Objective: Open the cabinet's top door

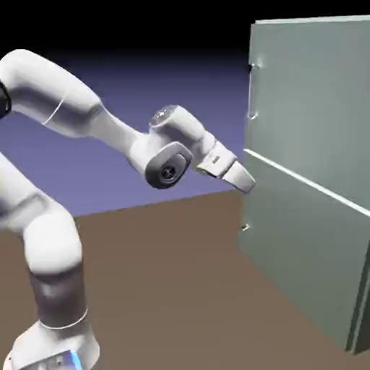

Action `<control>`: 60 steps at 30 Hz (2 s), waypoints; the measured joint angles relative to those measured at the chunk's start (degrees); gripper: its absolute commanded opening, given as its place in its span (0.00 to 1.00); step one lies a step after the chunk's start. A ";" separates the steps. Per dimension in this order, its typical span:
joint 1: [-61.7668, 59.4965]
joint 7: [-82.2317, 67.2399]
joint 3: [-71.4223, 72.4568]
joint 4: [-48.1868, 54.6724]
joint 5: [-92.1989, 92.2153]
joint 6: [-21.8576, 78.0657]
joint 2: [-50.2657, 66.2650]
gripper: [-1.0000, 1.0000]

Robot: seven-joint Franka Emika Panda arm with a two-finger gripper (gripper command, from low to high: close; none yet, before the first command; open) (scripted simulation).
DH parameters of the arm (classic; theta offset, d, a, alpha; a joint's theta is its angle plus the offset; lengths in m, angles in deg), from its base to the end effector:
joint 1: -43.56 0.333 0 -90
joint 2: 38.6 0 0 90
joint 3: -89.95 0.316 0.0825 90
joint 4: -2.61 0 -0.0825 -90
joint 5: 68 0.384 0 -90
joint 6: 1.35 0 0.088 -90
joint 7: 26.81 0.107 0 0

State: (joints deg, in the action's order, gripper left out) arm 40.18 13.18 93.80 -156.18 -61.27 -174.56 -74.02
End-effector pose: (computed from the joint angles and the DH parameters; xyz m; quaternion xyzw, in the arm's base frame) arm 0.3886 -0.0041 0.4936 -0.8364 0.3508 -0.3915 0.1555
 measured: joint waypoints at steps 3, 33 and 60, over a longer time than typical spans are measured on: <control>-4.52 -2.75 4.27 2.47 7.48 0.88 -3.07 0.50; -49.70 -30.26 46.99 27.12 82.24 9.67 -33.78 0.50; -67.61 -52.04 61.31 33.03 123.61 23.37 -48.11 0.00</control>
State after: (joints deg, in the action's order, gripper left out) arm -27.43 -38.86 155.10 -123.14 62.34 -151.19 -122.13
